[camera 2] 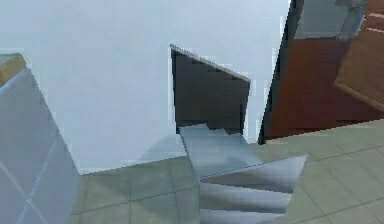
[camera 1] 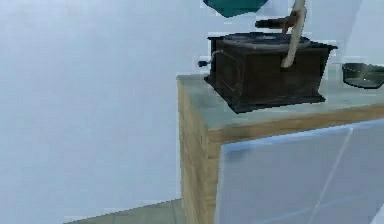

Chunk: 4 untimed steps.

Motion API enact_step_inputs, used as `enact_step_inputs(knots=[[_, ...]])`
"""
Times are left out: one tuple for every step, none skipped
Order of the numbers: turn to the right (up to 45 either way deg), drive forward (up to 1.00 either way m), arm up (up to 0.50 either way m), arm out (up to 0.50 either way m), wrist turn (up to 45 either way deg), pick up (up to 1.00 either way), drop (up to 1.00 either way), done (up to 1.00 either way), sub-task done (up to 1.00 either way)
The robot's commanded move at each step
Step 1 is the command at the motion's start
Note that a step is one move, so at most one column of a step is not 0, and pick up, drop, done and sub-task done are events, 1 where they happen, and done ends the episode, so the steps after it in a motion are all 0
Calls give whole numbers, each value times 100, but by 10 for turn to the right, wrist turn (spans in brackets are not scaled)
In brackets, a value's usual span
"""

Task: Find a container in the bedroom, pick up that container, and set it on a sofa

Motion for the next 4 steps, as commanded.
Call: enact_step_inputs(knots=[[450, 0, 0, 0, 0, 0, 0, 0, 0], [150, 0, 0, 0, 0, 0, 0, 0, 0], [0, 90, 0, 0, 0, 0, 0, 0, 0], [-450, 0, 0, 0, 0, 0, 0, 0, 0]])
